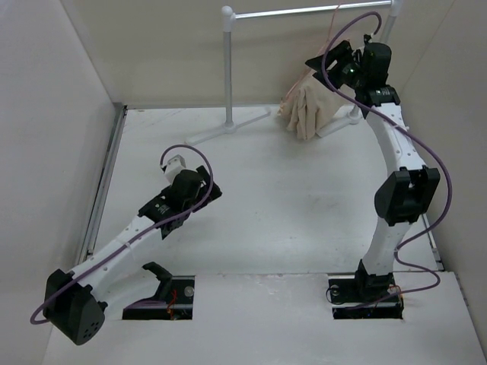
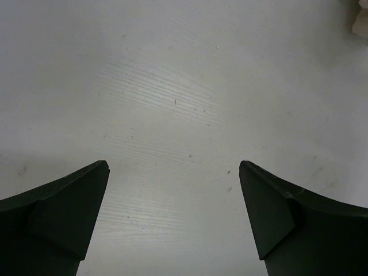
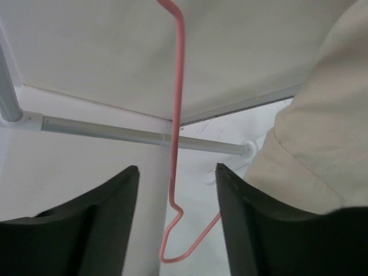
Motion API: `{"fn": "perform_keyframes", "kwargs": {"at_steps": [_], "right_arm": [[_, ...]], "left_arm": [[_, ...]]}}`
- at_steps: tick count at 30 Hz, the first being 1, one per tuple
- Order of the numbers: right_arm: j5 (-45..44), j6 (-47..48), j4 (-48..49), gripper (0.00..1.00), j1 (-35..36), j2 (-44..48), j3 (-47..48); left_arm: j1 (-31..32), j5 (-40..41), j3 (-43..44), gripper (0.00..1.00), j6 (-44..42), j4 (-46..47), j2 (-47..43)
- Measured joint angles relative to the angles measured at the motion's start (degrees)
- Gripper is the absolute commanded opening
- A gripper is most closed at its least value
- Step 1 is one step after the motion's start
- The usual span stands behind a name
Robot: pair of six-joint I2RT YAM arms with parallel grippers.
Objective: Place the trousers on the hanger
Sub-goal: Place the hanger at the clothesline, then reset both arms
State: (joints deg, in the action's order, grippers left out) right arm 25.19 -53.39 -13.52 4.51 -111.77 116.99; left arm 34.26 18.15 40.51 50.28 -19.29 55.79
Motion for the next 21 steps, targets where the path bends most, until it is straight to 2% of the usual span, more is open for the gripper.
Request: {"fn": "perform_keyframes", "kwargs": {"at_steps": [2, 8, 10, 16, 21], "right_arm": [[-0.4, 0.7, 0.2, 0.75, 0.0, 1.4, -2.5], [-1.8, 2.9, 0.3, 0.90, -0.3, 8.3, -10.3], [-2.3, 3.7, 0.6, 1.00, -0.6, 11.8, -13.5], [-4.3, 6.1, 1.7, 1.00, -2.2, 24.5, -25.8], [-8.1, 7.9, 3.0, 1.00, -2.6, 36.3, -41.2]], "left_arm": [[-1.1, -0.3, 0.0, 1.00, 0.0, -0.7, 0.0], [-4.9, -0.6, 1.5, 1.00, -0.8, -4.0, 0.2], [-5.9, -0.7, 2.8, 1.00, -1.4, -4.7, 0.5], [-7.0, -0.8, 6.8, 1.00, -3.4, -6.3, 1.9], [-6.1, -0.7, 11.6, 1.00, -4.7, -7.7, 7.1]]}}
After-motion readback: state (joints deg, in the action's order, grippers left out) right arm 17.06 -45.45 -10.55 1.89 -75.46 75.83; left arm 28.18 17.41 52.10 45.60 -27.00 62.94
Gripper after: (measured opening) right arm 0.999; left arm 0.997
